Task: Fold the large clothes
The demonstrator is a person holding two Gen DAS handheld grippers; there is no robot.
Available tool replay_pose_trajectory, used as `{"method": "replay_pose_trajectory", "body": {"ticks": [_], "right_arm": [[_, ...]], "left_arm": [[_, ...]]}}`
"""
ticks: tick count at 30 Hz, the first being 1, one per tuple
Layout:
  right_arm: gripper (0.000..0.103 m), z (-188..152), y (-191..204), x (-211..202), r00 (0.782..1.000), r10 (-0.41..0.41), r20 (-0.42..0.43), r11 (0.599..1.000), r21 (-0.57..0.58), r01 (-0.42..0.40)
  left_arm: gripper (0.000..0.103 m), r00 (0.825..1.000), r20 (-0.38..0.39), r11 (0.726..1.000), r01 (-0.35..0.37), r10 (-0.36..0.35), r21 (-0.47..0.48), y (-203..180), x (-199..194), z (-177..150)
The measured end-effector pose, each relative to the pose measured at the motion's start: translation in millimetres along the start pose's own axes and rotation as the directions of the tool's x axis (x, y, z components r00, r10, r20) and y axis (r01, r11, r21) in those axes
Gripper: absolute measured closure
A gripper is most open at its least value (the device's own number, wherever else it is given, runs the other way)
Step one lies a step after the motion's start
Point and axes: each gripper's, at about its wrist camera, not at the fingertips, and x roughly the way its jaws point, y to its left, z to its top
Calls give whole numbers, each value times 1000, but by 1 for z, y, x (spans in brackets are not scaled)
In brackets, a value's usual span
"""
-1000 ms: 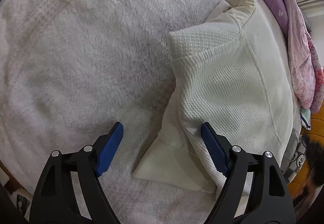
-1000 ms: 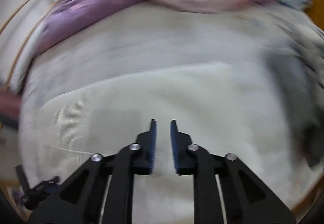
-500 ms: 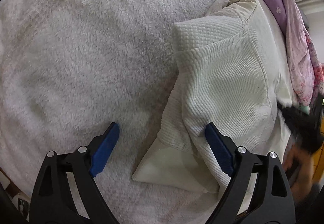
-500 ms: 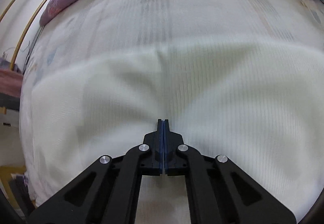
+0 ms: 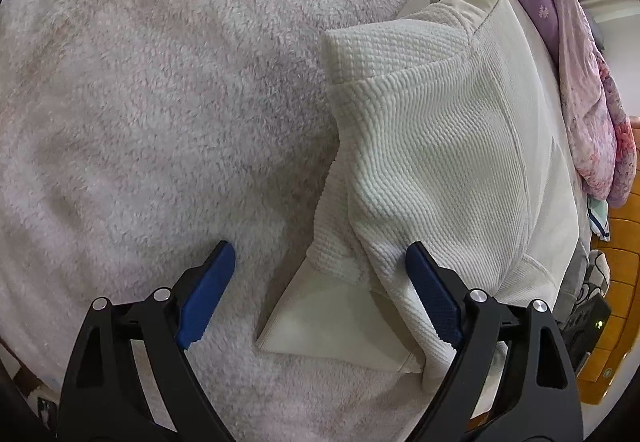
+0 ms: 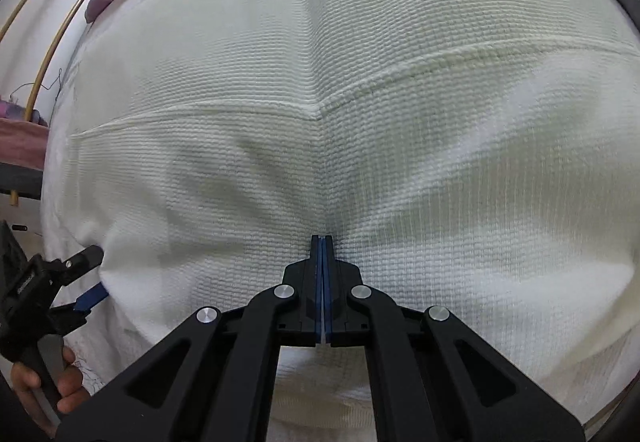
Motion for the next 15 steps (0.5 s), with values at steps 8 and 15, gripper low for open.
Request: {"method": "replay_pose_trajectory", "body": {"ticks": [8, 15], "right_arm": [[103, -3, -22, -8, 998, 68, 7, 998, 3, -68], [85, -15, -8, -31, 999, 36, 40, 993, -112, -31]], "left_arm": [[17, 1000, -16, 1000, 17, -17, -4, -10, 3, -10], [78, 994, -60, 994, 89, -93, -55, -12, 5, -13]]}}
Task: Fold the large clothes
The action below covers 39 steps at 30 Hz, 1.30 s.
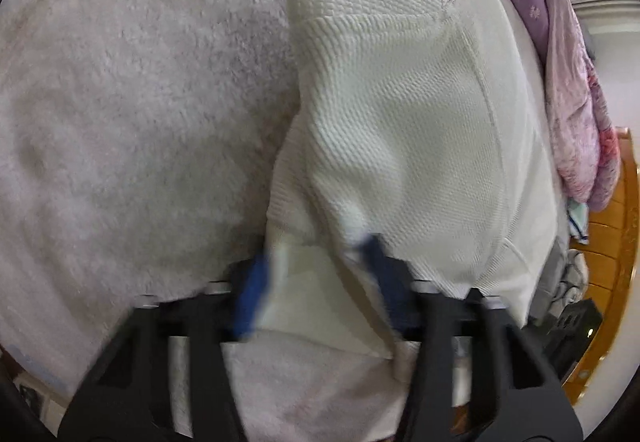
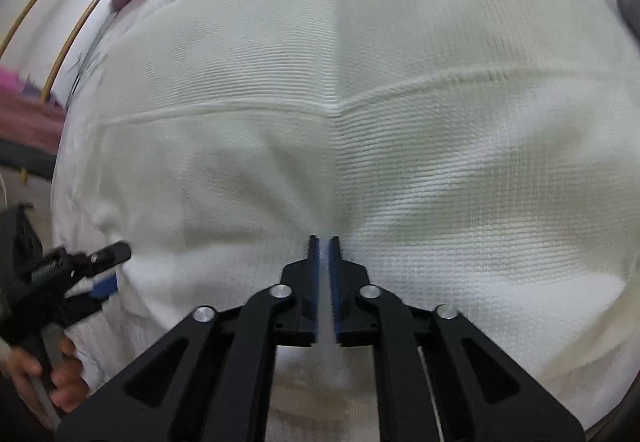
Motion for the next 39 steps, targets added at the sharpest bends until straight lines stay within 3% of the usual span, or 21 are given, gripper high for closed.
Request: {"method": "replay_pose_trajectory", "body": {"ticks": [1, 2, 7, 11, 15, 23, 25, 26, 27, 28, 29, 31, 35, 38, 39], "right_arm": [[71, -1, 4, -3, 1000, -3, 5, 1000, -16, 3], [60, -5, 12, -10, 1000, -2, 20, 999, -44, 3], [39, -27, 61, -29, 992, 102, 68, 969, -232, -83], [35, -41, 107, -32, 978, 201, 63, 906, -392, -161], [32, -51, 124, -26, 965, 260, 44, 881, -419, -218], [30, -38, 174, 23, 984, 135, 116, 853, -519, -56], [36, -31, 179, 35, 986, 123, 115, 853, -519, -46], [53, -31, 176, 38, 988, 114, 104, 857, -514, -45], [61, -31, 176, 42, 991, 104, 80, 861, -507, -49], [75, -29, 174, 45, 993, 102, 59, 867, -494, -60], [84, -26, 176, 47, 993, 101, 55, 871, -487, -61], [89, -19, 169, 45, 993, 116, 34, 890, -446, -89], [91, 3, 130, 27, 957, 290, 6, 939, -196, -283], [92, 14, 97, -2, 914, 399, 74, 917, -32, -398], [92, 16, 85, -11, 897, 431, 102, 900, 21, -435]], "left_arm": [[89, 1000, -6, 1000, 7, -7, -7, 2, -3, 1], [90, 1000, -10, 999, 28, -29, -19, 7, -7, 1], [96, 993, -27, 993, 113, -114, -35, 1, -28, 2], [98, 980, -53, 981, 188, -191, -53, -5, -42, 6], [98, 973, -74, 976, 213, -216, -56, -14, -47, 11], [98, 970, -91, 974, 223, -226, -39, -22, -46, 17], [97, 970, -92, 975, 220, -223, -44, -19, -46, 18], [98, 970, -87, 974, 221, -225, -57, -17, -47, 20], [92, 970, -84, 973, 222, -227, -58, -13, -49, 21], [79, 973, -71, 975, 218, -221, -49, -11, -54, 22], [54, 979, -49, 980, 196, -198, -35, -10, -60, 22], [35, 985, 7, 985, 174, -174, -23, -6, -73, 22], [31, 970, 137, 979, 204, -200, -17, 1, -109, 21], [30, 960, 248, 990, 138, -132, -9, -6, -129, 21], [29, 959, 277, 997, 72, -69, -1, -13, -131, 22]]}}
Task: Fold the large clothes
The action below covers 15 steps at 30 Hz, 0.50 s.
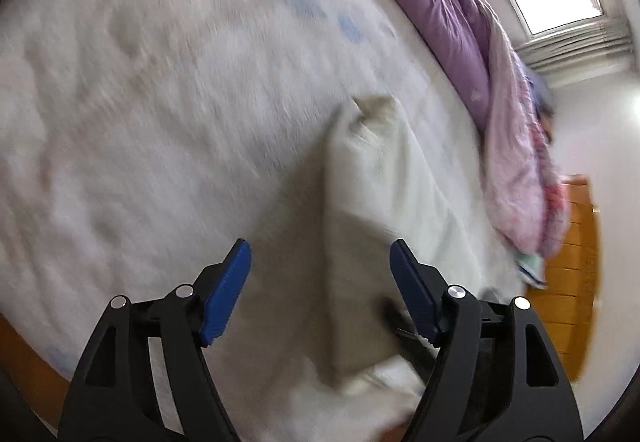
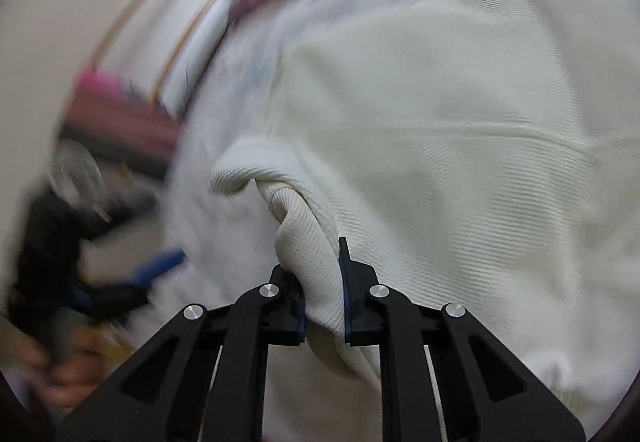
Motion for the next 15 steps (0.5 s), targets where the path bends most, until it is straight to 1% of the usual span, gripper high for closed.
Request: {"method": "replay_pose_trajectory", "body": {"ticks": [2, 3, 4, 6, 8, 9, 10, 11, 12, 13, 14, 15], "right_arm": [[93, 6, -20, -32, 995, 72, 69, 989, 121, -80], [93, 8, -27, -44, 991, 96, 93, 981, 162, -110], [93, 8, -37, -60, 984, 124, 126, 967, 205, -148], [93, 8, -54, -89, 968, 152, 198, 945, 258, -201], [94, 6, -75, -123, 947, 150, 285, 919, 312, -240], [94, 3, -85, -136, 937, 145, 319, 907, 336, -255], [95, -2, -98, -153, 926, 130, 355, 893, 363, -265], [95, -7, -108, -166, 916, 119, 382, 882, 382, -274], [95, -15, -120, -180, 902, 106, 418, 868, 404, -288], [95, -19, -130, -192, 893, 90, 440, 859, 419, -293], [95, -31, -143, -206, 882, 57, 469, 846, 446, -292], [96, -39, -154, -214, 874, 29, 484, 834, 471, -288]], "left_arm": [[24, 997, 20, 996, -77, 76, 48, -12, 5, -1], [23, 992, 20, 988, -128, 127, 91, -25, 14, -2], [23, 991, 20, 985, -136, 134, 111, -37, 20, -4], [23, 993, 21, 982, -116, 115, 149, -57, 32, -8], [23, 998, 11, 978, -60, 59, 199, -95, 47, -17], [23, 1000, -4, 971, -15, 16, 237, -122, 55, -24], [23, 1000, -15, 964, 20, -16, 264, -140, 59, -30], [23, 998, -35, 952, 61, -53, 299, -162, 65, -40], [23, 996, -54, 943, 88, -75, 322, -176, 70, -48], [22, 991, -89, 928, 128, -103, 351, -195, 78, -61], [21, 985, -124, 915, 156, -117, 372, -209, 85, -73], [21, 979, -162, 903, 177, -122, 391, -221, 93, -87]]}}
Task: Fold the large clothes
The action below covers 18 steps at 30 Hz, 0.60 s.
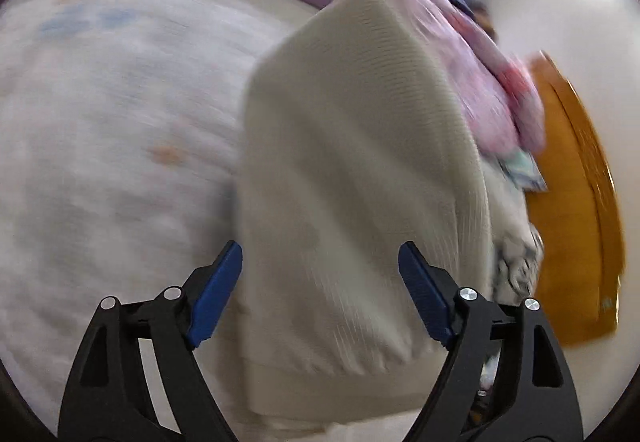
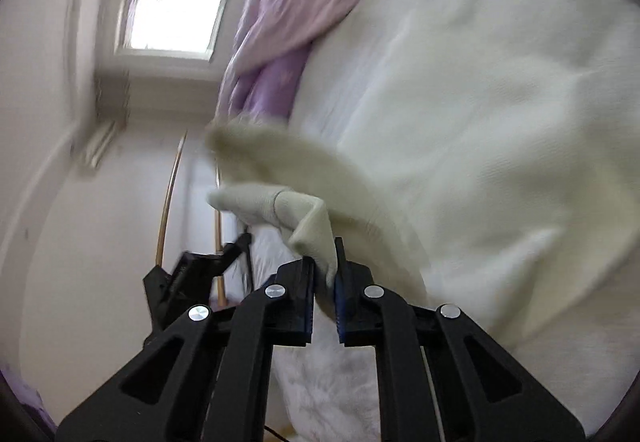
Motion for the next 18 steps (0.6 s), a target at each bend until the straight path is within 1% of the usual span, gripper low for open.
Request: {"method": "replay_pose_trajectory", "body": {"ticks": [2, 4, 5, 6, 7, 8, 9, 10, 11, 12, 13, 14, 15, 16, 18], "right_arm": [[98, 4, -28, -25, 998, -38, 53, 997, 68, 34], [98, -1, -67, -44, 991, -105, 86, 984, 155, 91], [98, -2, -77, -46, 989, -123, 85, 979, 171, 107], [98, -4, -89, -47, 985, -153, 78, 973, 189, 136], [98, -2, -99, -50, 986, -156, 65, 970, 199, 141], [97, -3, -103, -46, 988, -149, 33, 969, 202, 139], [94, -4, -101, -39, 990, -139, 4, 971, 197, 135], [92, -4, -94, -32, 987, -161, -10, 970, 181, 161], [87, -2, -87, -29, 979, -205, -12, 966, 156, 204], [85, 9, -84, -30, 974, -227, -13, 965, 134, 227], [77, 11, -84, -38, 969, -248, -7, 963, 105, 247], [64, 14, -80, -42, 953, -303, 3, 951, 61, 303], [56, 21, -71, -42, 935, -356, 14, 935, 10, 356], [48, 28, -61, -41, 924, -381, 36, 923, -46, 383], [46, 44, -45, -32, 926, -374, 53, 915, -144, 377]], "left_arm": [[21, 999, -35, 1000, 10, -10, 21, -12, 14, -11], [21, 997, -72, 1000, -4, 6, 21, -13, 26, -24], [21, 996, -83, 1000, -17, 19, 16, -10, 30, -26], [21, 994, -99, 999, -47, 46, -5, -1, 35, -32], [21, 992, -110, 998, -65, 62, -25, 5, 40, -32], [21, 989, -125, 995, -85, 78, -47, 13, 45, -33], [21, 984, -143, 992, -112, 102, -63, 24, 47, -39], [21, 979, -156, 987, -143, 130, -76, 35, 51, -41], [21, 975, -165, 983, -164, 149, -83, 42, 54, -42], [21, 971, -176, 979, -181, 164, -88, 46, 57, -44], [21, 967, -186, 977, -192, 173, -91, 51, 58, -46], [21, 965, -189, 975, -200, 180, -93, 54, 58, -49], [21, 965, -191, 975, -202, 182, -93, 56, 59, -50], [21, 964, -195, 975, -202, 182, -93, 58, 60, -52], [21, 962, -202, 973, -206, 182, -100, 60, 60, -53]]}}
